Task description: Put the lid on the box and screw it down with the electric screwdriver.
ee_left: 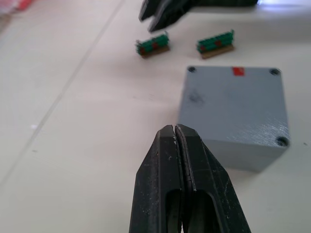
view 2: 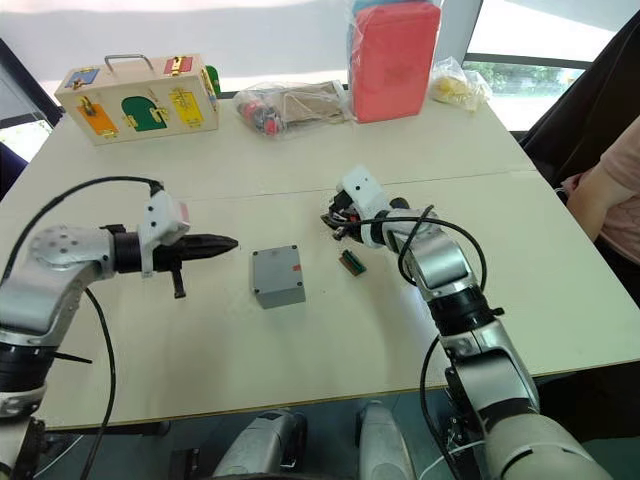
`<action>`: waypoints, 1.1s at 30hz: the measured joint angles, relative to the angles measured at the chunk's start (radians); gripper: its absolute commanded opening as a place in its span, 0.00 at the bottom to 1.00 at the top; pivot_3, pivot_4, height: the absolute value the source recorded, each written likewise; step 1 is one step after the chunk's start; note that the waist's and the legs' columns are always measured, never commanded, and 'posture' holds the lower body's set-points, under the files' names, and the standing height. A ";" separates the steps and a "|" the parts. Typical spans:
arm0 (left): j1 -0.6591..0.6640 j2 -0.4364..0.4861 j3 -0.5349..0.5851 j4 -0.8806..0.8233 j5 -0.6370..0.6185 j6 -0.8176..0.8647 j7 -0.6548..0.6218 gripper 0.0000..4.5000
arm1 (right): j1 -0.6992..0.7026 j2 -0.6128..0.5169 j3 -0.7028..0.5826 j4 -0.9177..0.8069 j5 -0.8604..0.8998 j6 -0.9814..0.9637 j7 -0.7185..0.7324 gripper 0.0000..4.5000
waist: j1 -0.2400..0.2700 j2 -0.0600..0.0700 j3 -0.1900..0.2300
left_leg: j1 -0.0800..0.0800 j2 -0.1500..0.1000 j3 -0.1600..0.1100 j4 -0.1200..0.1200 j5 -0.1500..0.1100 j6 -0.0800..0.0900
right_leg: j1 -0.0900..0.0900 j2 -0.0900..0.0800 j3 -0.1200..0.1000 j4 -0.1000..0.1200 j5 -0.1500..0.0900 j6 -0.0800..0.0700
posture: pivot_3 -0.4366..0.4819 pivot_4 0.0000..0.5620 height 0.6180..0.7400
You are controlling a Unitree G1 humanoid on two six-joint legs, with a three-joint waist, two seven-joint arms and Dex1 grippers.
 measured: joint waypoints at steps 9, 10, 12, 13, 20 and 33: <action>-0.011 -0.024 0.002 -0.027 -0.028 0.039 0.059 0.00 | -0.065 0.071 -0.036 0.202 -0.004 -0.068 -0.045 0.63 | -0.013 0.000 0.000 | 0.000 0.000 0.000 0.000 0.000 0.000 | 0.000 0.000 0.000 0.000 0.000 0.000 | 0.48 0.27 1.00; -0.010 -0.024 0.002 -0.033 -0.029 0.040 0.063 0.00 | -0.073 0.077 -0.039 0.217 -0.004 -0.071 -0.049 0.63 | -0.015 0.000 0.000 | 0.000 0.000 0.000 0.000 0.000 0.000 | 0.000 0.000 0.000 0.000 0.000 0.000 | 0.48 0.27 1.00; -0.010 -0.025 0.002 -0.038 -0.029 0.040 0.070 0.00 | -0.082 0.089 -0.044 0.245 -0.004 -0.080 -0.052 0.63 | -0.019 0.000 0.000 | 0.000 0.000 0.000 0.000 0.000 0.000 | 0.000 0.000 0.000 0.000 0.000 0.000 | 0.48 0.27 1.00; -0.010 -0.026 0.002 -0.038 -0.029 0.040 0.071 0.00 | -0.084 0.089 -0.044 0.251 -0.004 -0.082 -0.053 0.63 | -0.021 0.000 0.000 | 0.000 0.000 0.000 0.000 0.000 0.000 | 0.000 0.000 0.000 0.000 0.000 0.000 | 0.48 0.27 1.00; -0.010 -0.028 -0.002 -0.038 -0.029 0.040 0.081 0.00 | -0.088 0.089 -0.048 0.284 -0.011 -0.093 -0.049 0.63 | -0.031 0.000 0.000 | 0.000 0.000 0.000 0.000 0.000 0.000 | -0.001 0.001 0.000 0.000 0.000 0.000 | 0.48 0.27 1.00; -0.004 -0.028 -0.005 -0.038 -0.029 0.040 0.086 0.00 | -0.088 0.099 -0.049 0.284 -0.012 -0.096 -0.031 0.63 | -0.031 0.000 0.000 | 0.000 0.000 0.000 0.000 0.000 0.000 | -0.001 0.000 0.000 0.000 0.000 0.000 | 0.48 0.27 1.00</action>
